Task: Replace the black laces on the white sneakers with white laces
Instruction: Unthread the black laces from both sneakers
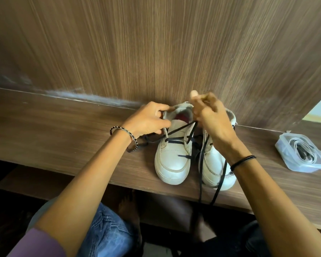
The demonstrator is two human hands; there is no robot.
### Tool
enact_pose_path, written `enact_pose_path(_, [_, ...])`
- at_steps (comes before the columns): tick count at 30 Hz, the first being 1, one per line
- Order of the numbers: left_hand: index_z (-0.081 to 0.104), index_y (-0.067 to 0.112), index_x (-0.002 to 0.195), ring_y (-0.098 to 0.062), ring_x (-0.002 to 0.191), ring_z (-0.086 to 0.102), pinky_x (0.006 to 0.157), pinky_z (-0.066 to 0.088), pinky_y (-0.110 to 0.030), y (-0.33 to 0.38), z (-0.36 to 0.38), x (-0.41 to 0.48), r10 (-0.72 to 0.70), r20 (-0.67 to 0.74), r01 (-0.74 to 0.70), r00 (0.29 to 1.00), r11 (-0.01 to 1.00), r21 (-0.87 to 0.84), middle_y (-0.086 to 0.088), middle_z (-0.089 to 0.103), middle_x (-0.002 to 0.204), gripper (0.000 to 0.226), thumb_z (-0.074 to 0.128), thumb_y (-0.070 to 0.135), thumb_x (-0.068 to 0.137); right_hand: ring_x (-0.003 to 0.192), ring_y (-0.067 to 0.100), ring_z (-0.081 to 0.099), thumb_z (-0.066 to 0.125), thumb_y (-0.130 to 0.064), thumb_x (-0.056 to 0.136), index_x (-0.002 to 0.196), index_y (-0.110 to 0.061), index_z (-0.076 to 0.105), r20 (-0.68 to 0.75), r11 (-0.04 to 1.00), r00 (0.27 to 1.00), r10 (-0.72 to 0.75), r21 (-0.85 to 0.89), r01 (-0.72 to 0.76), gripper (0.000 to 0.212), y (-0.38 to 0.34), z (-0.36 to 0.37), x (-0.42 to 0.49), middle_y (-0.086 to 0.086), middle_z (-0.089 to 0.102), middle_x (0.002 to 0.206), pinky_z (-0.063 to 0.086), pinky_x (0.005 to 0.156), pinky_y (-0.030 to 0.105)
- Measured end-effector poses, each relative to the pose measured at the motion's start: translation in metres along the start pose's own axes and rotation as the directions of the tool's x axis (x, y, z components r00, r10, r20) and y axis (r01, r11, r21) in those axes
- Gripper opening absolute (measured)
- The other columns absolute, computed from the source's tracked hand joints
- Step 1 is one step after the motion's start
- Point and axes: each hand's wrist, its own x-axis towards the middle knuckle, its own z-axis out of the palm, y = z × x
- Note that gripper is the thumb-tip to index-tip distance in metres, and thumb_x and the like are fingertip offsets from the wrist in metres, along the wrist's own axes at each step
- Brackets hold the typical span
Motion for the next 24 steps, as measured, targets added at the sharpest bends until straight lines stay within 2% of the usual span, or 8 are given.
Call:
enact_pose_path(3, [0.066,0.025,0.131,-0.005,0.074,0.058,0.073,0.062,-0.033,0.000,-0.001,0.001,-0.005,0.009,0.005,1.000,1.000,0.011,0.010,0.062,0.066,0.048,0.065,0.001,0.089,0.069,0.000,0.051,0.069,-0.047,0.095,0.092,-0.023,0.076,0.311,0.842,0.936,-0.168,-0.448,0.300,0.025,-0.002,-0.002,-0.002,-0.016,0.054,0.073,0.039,0.064,0.012])
enact_pose_path(7, [0.059,0.019,0.140,0.003,0.055,0.053,0.068,0.053,-0.024,0.000,-0.001,0.001,-0.002,0.015,0.001,1.000,1.000,0.030,0.024,0.049,0.045,0.052,0.059,-0.004,0.093,0.099,0.008,0.048,0.072,-0.045,0.092,0.105,-0.028,0.079,0.577,0.528,0.807,-0.123,-0.650,0.546,0.023,0.002,0.003,-0.002,-0.022,0.044,0.082,0.035,0.080,0.021])
enact_pose_path(9, [0.058,0.019,0.141,0.003,0.053,0.053,0.068,0.054,-0.023,0.001,-0.002,0.000,-0.006,0.015,0.006,1.000,1.000,0.022,0.024,0.050,0.047,0.053,0.058,-0.005,0.093,0.098,0.010,0.048,0.071,-0.045,0.093,0.103,-0.026,0.077,0.563,0.522,0.819,-0.109,-0.669,0.530,0.022,0.006,0.006,-0.002,-0.017,0.047,0.084,0.035,0.079,0.024])
enact_pose_path(13, [0.059,0.024,0.141,-0.011,0.080,0.056,0.071,0.058,-0.025,0.001,-0.003,0.001,-0.038,0.015,0.038,0.999,0.999,0.006,-0.002,0.061,0.085,0.055,0.062,0.000,0.092,0.079,0.014,0.057,0.068,-0.032,0.097,0.088,-0.022,0.069,0.335,0.706,0.921,-0.199,-0.603,0.372,0.013,0.015,0.012,-0.005,-0.009,0.057,0.086,0.049,0.071,0.035])
enact_pose_path(15, [0.057,0.023,0.142,-0.012,0.086,0.059,0.072,0.060,-0.022,0.000,-0.002,0.002,-0.051,0.023,0.052,0.998,0.998,-0.020,-0.007,0.063,0.093,0.055,0.062,0.000,0.093,0.067,0.014,0.054,0.064,-0.025,0.101,0.088,-0.012,0.068,0.142,0.904,0.980,-0.137,-0.386,0.182,0.019,0.017,0.016,-0.006,-0.003,0.057,0.080,0.049,0.063,0.029])
enact_pose_path(17, [0.057,0.021,0.144,-0.013,0.092,0.063,0.081,0.062,-0.028,-0.001,-0.002,0.002,-0.057,0.036,0.059,0.998,0.997,-0.046,-0.011,0.066,0.100,0.056,0.064,0.000,0.092,0.062,0.012,0.048,0.055,-0.009,0.103,0.081,-0.009,0.063,-0.027,0.985,0.999,0.039,0.168,-0.034,0.023,0.011,0.018,-0.007,0.000,0.054,0.072,0.041,0.053,0.022])
enact_pose_path(20, [0.055,0.019,0.146,-0.018,0.098,0.069,0.081,0.062,-0.028,0.000,-0.002,0.001,-0.049,0.043,0.051,0.998,0.997,-0.054,-0.017,0.070,0.109,0.059,0.067,0.001,0.091,0.063,0.009,0.046,0.049,-0.004,0.103,0.082,-0.015,0.058,-0.149,0.654,0.969,0.196,0.757,-0.016,0.025,0.005,0.011,-0.001,-0.002,0.050,0.069,0.037,0.056,0.020])
enact_pose_path(24, [0.056,0.019,0.145,-0.019,0.087,0.064,0.074,0.060,-0.025,0.001,-0.001,0.001,-0.027,0.047,0.029,0.999,0.999,-0.037,-0.015,0.064,0.098,0.059,0.068,0.003,0.089,0.073,0.010,0.058,0.046,-0.016,0.108,0.091,-0.017,0.057,-0.063,0.584,0.985,0.160,0.811,-0.043,0.021,0.000,0.006,-0.001,-0.003,0.059,0.082,0.046,0.061,0.021])
